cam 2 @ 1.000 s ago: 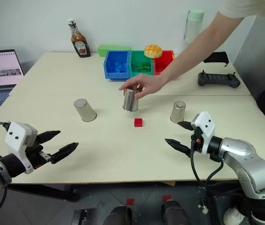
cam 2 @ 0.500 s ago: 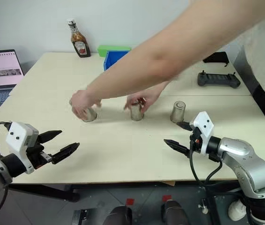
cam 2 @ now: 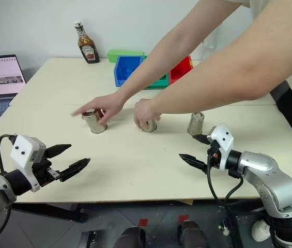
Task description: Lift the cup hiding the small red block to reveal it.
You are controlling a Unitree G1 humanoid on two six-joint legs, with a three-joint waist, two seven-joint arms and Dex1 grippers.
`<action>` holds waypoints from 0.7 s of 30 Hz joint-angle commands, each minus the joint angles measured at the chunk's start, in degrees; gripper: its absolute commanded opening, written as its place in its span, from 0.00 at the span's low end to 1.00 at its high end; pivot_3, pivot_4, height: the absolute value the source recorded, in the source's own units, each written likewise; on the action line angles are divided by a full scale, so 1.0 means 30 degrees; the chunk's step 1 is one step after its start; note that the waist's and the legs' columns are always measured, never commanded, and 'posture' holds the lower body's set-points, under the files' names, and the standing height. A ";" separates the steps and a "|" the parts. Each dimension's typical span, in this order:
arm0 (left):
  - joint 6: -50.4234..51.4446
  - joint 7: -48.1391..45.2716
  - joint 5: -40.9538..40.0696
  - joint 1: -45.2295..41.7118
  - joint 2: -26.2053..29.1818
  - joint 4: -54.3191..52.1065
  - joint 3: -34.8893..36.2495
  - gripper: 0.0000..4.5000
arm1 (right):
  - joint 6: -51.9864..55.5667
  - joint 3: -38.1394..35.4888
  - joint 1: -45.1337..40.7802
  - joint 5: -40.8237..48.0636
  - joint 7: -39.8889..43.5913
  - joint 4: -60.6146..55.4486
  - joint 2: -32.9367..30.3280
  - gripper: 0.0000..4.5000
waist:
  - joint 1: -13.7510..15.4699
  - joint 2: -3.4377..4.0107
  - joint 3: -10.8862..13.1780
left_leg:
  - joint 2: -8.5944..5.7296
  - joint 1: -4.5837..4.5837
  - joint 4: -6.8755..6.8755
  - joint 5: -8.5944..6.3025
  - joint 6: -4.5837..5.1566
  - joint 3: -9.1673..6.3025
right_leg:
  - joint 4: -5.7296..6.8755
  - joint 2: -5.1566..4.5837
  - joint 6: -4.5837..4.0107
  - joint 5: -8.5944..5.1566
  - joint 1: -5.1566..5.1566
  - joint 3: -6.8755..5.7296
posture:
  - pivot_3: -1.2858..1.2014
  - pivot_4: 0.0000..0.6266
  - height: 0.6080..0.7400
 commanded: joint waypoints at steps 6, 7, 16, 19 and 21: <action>-0.0986 0.0688 -0.0099 -0.1705 -0.0683 0.1003 0.0070 1.00 | 0.0599 0.0430 -0.1445 0.0475 -0.0690 -0.0621 0.0979 0.99 | 0.0005 0.0000 0.0000 | 0.0000 0.0000 0.0001 0.0000 0.0000 -0.0002 | 0.0001 0.0000 0.0000 0.0000 0.0002 -0.0004 | 0.52 0.24 1.00; -0.0967 0.0813 -0.0072 -0.2024 -0.0769 0.1312 0.0012 1.00 | 0.0720 0.0506 -0.1600 0.0519 -0.0745 -0.0616 0.1117 0.99 | 0.0005 0.0001 0.0000 | 0.0000 0.0002 0.0002 0.0000 0.0000 -0.0005 | 0.0003 0.0000 0.0000 0.0001 0.0003 -0.0006 | 0.52 0.24 1.00; -0.2200 0.1693 0.2949 -0.6327 -0.0434 0.6424 -0.2961 1.00 | 0.1199 0.2708 -0.4520 0.0226 -0.0173 0.0570 0.2586 0.99 | 0.0001 -0.0015 -0.0009 | 0.0003 0.0009 0.0004 0.0001 0.0001 -0.0024 | 0.0014 0.0014 0.0003 0.0009 0.0007 -0.0025 | 0.52 0.24 1.00; -0.2482 0.2141 0.3775 -0.8309 -0.0977 0.8684 -0.4108 1.00 | 0.1198 0.3238 -0.5207 -0.0032 -0.0309 0.0812 0.2925 0.99 | 0.0084 -0.0016 -0.0009 | -0.0008 -0.0019 0.0003 0.0001 0.0000 -0.0027 | -0.0014 0.0006 0.0004 0.0010 0.0005 -0.0029 | 0.52 0.24 1.00; -0.3056 0.2092 0.4437 -0.9460 -0.1229 1.0158 -0.4974 1.00 | 0.1354 0.3394 -0.5538 0.0021 -0.0281 0.0798 0.3140 0.99 | 0.0070 -0.0016 -0.0009 | -0.0016 -0.0028 0.0005 0.0001 0.0000 -0.0027 | -0.0008 -0.0002 0.0004 0.0012 0.0002 -0.0029 | 0.52 0.24 1.00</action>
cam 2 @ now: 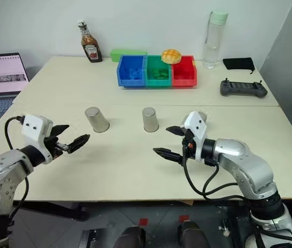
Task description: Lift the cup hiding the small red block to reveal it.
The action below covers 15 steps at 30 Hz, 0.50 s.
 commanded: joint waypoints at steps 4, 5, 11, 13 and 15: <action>-0.2189 0.0677 0.2122 -0.4328 -0.1448 0.5466 -0.2216 1.00 | -0.0159 0.0369 -0.1070 -0.0065 0.0249 -0.0142 0.0343 0.99 | -0.0019 -0.0009 -0.0006 | 0.0004 0.0000 0.0002 0.0000 0.0000 -0.0011 | 0.0008 0.0001 -0.0010 0.0007 0.0000 -0.0016 | 0.52 0.24 1.00; -0.2756 0.0710 0.2612 -0.5072 -0.1694 0.6503 -0.2662 1.00 | -0.0182 0.0440 -0.1131 -0.0128 0.0236 -0.0091 0.0368 0.99 | -0.0020 -0.0009 -0.0006 | 0.0005 0.0000 0.0002 0.0000 0.0000 -0.0015 | 0.0010 0.0002 -0.0024 0.0016 0.0001 -0.0020 | 0.52 0.24 1.00; -0.5203 0.1076 0.4221 -0.8730 -0.2502 1.1853 -0.3515 1.00 | 0.0058 0.0534 -0.1472 -0.0061 0.0173 -0.0243 0.0489 0.99 | -0.0101 -0.0014 -0.0008 | -0.0002 -0.0011 0.0009 0.0001 0.0000 -0.0026 | 0.0009 0.0003 -0.0081 0.0052 0.0000 -0.0029 | 0.52 0.24 1.00; -0.5872 0.0976 0.4606 -0.9464 -0.2596 1.3086 -0.3766 1.00 | 0.0138 0.0590 -0.1533 -0.0040 0.0128 -0.0335 0.0534 0.99 | -0.0108 -0.0014 -0.0008 | -0.0005 -0.0009 0.0007 0.0001 -0.0001 -0.0016 | 0.0011 0.0001 -0.0084 0.0054 -0.0003 -0.0023 | 0.52 0.24 1.00; -0.6337 0.0893 0.4805 -1.0130 -0.2797 1.4309 -0.3889 1.00 | 0.0202 0.0638 -0.1601 -0.0014 0.0090 -0.0422 0.0587 0.99 | -0.0110 -0.0014 -0.0008 | -0.0003 -0.0009 0.0002 0.0001 -0.0001 -0.0017 | 0.0012 0.0002 -0.0086 0.0055 -0.0007 -0.0023 | 0.52 0.24 1.00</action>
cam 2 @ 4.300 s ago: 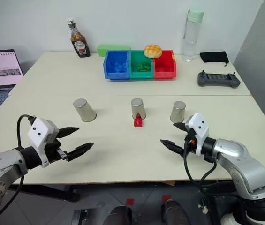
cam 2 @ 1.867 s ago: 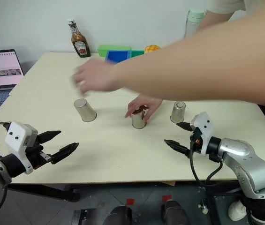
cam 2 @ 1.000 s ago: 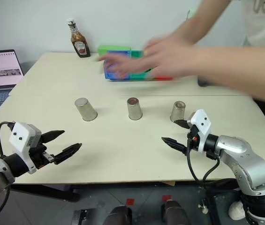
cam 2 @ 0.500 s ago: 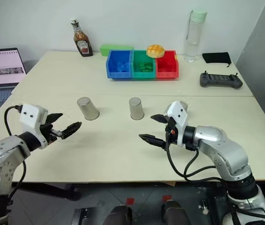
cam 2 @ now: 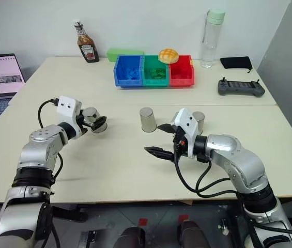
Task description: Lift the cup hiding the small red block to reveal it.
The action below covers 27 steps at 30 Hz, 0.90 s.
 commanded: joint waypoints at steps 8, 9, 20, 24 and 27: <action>-0.2396 -0.0443 0.1265 -0.2706 -0.0537 0.5233 -0.0466 1.00 | 0.0198 -0.0129 -0.0616 0.0128 -0.0085 -0.0953 0.0212 0.99 | 0.0021 -0.0001 0.0000 | -0.0006 -0.0011 0.0005 0.0000 0.0000 -0.0006 | 0.0002 -0.0001 0.0000 0.0001 -0.0001 -0.0006 | 0.52 0.24 1.00; -0.2553 -0.0446 0.1286 -0.2881 -0.0603 0.5536 -0.0443 1.00 | 0.0191 -0.0148 -0.0635 0.0116 -0.0088 -0.0943 0.0221 0.99 | 0.0018 0.0000 0.0000 | -0.0006 -0.0011 0.0004 0.0000 0.0000 -0.0006 | 0.0002 -0.0001 0.0000 0.0001 -0.0001 -0.0008 | 0.52 0.24 1.00; -0.2738 -0.1696 0.0629 -0.3329 -0.0715 0.6191 0.0229 0.62 | -0.0126 -0.0257 -0.0790 -0.0051 -0.0061 -0.0551 0.0357 1.00 | 0.0024 -0.0001 0.0000 | -0.0006 -0.0016 0.0005 0.0000 -0.0001 -0.0017 | 0.0005 -0.0001 -0.0001 0.0002 -0.0002 -0.0016 | 0.52 0.24 1.00; -0.2152 -0.1934 -0.0380 -0.3438 -0.0211 0.4743 0.1405 0.61 | -0.0156 -0.0282 -0.0810 -0.0053 -0.0052 -0.0569 0.0446 1.00 | 0.0014 -0.0001 0.0000 | -0.0005 -0.0016 0.0007 0.0001 -0.0001 -0.0019 | 0.0006 -0.0001 0.0000 0.0002 -0.0003 -0.0018 | 0.52 0.24 1.00; -0.2227 -0.1728 -0.0627 -0.3498 0.0318 0.3790 0.1955 0.61 | -0.0203 -0.0317 -0.0868 -0.0106 -0.0016 -0.0494 0.0522 1.00 | 0.0001 -0.0001 0.0001 | 0.0000 -0.0022 0.0006 0.0001 -0.0001 -0.0025 | 0.0008 0.0000 -0.0001 0.0002 -0.0010 -0.0023 | 0.52 0.24 1.00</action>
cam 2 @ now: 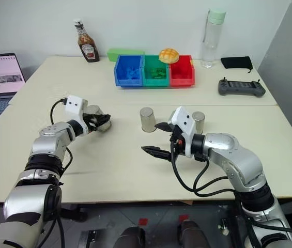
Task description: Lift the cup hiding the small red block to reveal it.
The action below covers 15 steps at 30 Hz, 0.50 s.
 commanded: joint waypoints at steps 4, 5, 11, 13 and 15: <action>-0.0988 0.1351 -0.0022 -0.0547 0.1663 -0.1204 0.1255 0.61 | -0.0566 -0.0397 -0.0578 0.0027 0.0026 -0.0269 0.0258 1.00 | 0.0001 0.0001 0.0000 | 0.0001 0.0005 -0.0001 0.0001 -0.0001 -0.0001 | 0.0002 -0.0001 -0.0001 0.0001 0.0000 0.0002 | 0.52 0.24 1.00; -0.1371 0.1799 0.0271 -0.0439 0.1846 -0.0594 0.1206 0.61 | -0.0606 -0.0348 -0.0643 0.0010 0.0014 -0.0206 0.0354 1.00 | 0.0011 0.0001 0.0000 | 0.0000 0.0006 -0.0001 0.0001 -0.0001 -0.0002 | 0.0002 -0.0001 0.0000 0.0000 0.0001 0.0001 | 0.52 0.24 1.00; -0.3224 0.3789 0.1259 -0.0319 0.2166 0.2221 0.1166 0.61 | -0.0706 -0.0243 -0.0850 -0.0178 0.0031 0.0035 0.0640 1.00 | 0.0024 0.0001 0.0000 | -0.0004 0.0005 0.0006 0.0001 -0.0001 -0.0002 | 0.0004 -0.0002 0.0001 0.0002 0.0002 -0.0001 | 0.52 0.24 1.00; -0.3412 0.4222 0.1128 -0.0456 0.2079 0.3068 0.1432 0.61 | -0.0712 -0.0259 -0.0853 -0.0222 0.0050 0.0031 0.0658 1.00 | 0.0027 0.0000 -0.0001 | -0.0003 0.0000 0.0005 0.0000 -0.0001 -0.0003 | 0.0004 -0.0002 -0.0001 0.0003 0.0001 -0.0005 | 0.52 0.24 1.00; -0.3494 0.4388 0.1056 -0.0582 0.2084 0.3733 0.1541 0.61 | -0.0694 -0.0277 -0.0844 -0.0266 0.0071 0.0004 0.0687 1.00 | 0.0024 0.0000 -0.0001 | -0.0003 -0.0003 0.0003 0.0000 -0.0001 -0.0005 | 0.0001 -0.0003 -0.0001 0.0003 -0.0001 -0.0008 | 0.52 0.24 1.00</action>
